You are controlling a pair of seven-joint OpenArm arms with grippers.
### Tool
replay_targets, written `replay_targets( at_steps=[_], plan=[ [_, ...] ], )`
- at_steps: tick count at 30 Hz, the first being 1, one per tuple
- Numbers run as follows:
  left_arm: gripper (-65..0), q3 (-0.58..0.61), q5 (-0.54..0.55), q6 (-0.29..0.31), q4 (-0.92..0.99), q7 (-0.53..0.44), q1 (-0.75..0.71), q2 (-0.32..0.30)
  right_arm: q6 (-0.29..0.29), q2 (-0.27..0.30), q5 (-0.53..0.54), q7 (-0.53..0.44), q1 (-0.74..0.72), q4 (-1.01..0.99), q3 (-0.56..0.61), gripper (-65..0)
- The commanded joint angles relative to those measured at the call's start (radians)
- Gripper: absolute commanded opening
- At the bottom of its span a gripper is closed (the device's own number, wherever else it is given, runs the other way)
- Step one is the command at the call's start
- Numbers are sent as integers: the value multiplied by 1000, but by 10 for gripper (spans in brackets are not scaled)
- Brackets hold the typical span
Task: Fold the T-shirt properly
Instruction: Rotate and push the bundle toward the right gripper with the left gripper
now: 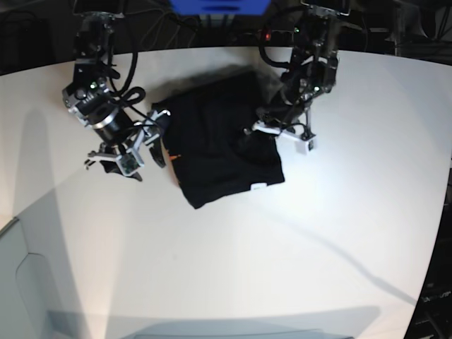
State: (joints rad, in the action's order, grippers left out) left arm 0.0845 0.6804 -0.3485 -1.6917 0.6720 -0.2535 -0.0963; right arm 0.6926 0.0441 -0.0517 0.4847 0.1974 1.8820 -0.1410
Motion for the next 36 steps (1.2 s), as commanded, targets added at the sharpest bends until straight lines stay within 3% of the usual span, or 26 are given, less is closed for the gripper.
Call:
replay_targets(
  at_steps=[1,6,10,12,17,22,30,33,34,36],
  plan=[
    [-647,21,-8,-17,2,39,23,-16,6,7,11,-27,-8,17,-19,-323],
    [-650,107,-23,-14,74,62,142,-89,6,7,11,-27,-17,17,-85,-323],
    [-650,254,-14,-13,178,58,299,-167,6,4,11,-27,-19,17,-148,-323],
    [-650,343,-15,24,227,58,386,-190,6,1,11,-27,-19,17,-179,-323],
    [-650,578,-43,297,390,58,604,-193,6,1,11,-27,-19,17,-234,-324],
    [-650,809,-252,490,568,55,774,-109,6,0,11,-27,-19,17,-294,-324],
    [-650,829,-721,880,733,-122,804,71,6,-23,11,-27,-19,17,-411,-325],
    [-650,829,-838,1018,761,-176,804,116,6,-23,11,-27,-8,18,-441,-325],
    [-650,831,-853,1047,764,-188,804,128,6,-26,11,-27,-6,18,-454,-325],
    [-650,834,-874,1047,760,-206,804,143,6,-43,11,-27,-6,20,-483,-325]
  ],
)
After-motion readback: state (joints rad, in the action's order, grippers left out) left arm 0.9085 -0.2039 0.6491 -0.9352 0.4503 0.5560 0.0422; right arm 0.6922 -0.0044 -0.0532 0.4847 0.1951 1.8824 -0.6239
